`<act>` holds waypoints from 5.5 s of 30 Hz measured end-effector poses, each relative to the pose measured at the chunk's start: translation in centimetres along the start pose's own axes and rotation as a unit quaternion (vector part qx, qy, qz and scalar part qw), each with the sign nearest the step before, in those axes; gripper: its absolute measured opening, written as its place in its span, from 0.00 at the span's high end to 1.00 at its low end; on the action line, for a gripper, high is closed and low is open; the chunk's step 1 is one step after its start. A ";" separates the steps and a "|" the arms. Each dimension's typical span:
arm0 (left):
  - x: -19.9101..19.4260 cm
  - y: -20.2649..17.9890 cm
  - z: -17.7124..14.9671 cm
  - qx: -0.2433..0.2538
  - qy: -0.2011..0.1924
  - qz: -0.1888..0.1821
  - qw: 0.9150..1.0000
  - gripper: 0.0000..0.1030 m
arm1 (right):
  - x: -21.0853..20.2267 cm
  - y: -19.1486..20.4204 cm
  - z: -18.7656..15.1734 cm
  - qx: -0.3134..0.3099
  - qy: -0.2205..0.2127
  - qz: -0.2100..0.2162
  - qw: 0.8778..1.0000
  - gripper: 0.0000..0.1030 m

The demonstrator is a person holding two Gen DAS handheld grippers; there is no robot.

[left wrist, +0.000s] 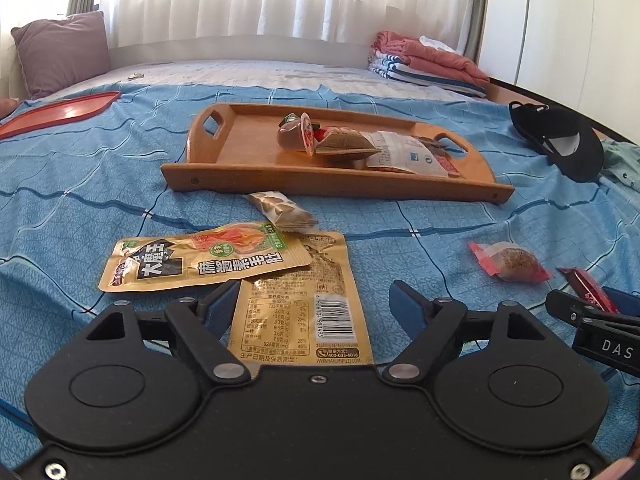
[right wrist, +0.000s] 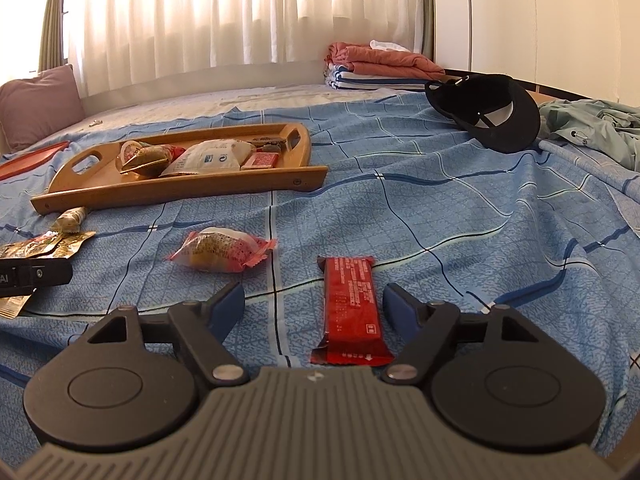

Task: Organize snacks
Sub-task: 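Grasp the gold sauce pouch with the left tool while the right tool grasps the red bar, then carry the gold pouch and red bar over the wooden tray with both tools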

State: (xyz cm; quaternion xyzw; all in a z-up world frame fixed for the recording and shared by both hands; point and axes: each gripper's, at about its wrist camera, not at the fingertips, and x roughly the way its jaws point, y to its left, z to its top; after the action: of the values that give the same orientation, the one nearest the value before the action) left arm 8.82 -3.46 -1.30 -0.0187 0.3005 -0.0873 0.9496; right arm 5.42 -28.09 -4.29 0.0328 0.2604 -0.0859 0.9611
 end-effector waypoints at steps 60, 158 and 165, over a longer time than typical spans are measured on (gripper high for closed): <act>-5.9 -2.0 -0.7 0.079 -0.032 -0.016 0.996 0.44 | -1.1 -1.5 0.8 0.026 0.006 0.033 0.999 0.72; 11.9 6.7 15.2 -0.037 0.010 0.044 0.998 0.45 | 14.4 3.4 16.1 0.006 0.067 0.059 0.996 0.72; 14.0 6.9 15.2 -0.032 0.014 0.050 0.998 0.45 | 17.0 4.4 15.4 -0.006 0.080 0.050 0.996 0.71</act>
State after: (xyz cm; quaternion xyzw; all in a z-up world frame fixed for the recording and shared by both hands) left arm 29.87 0.54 2.56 -0.0324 0.3169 -0.0300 0.9474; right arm 28.27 -27.94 0.53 0.0464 0.3347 -0.0331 0.9406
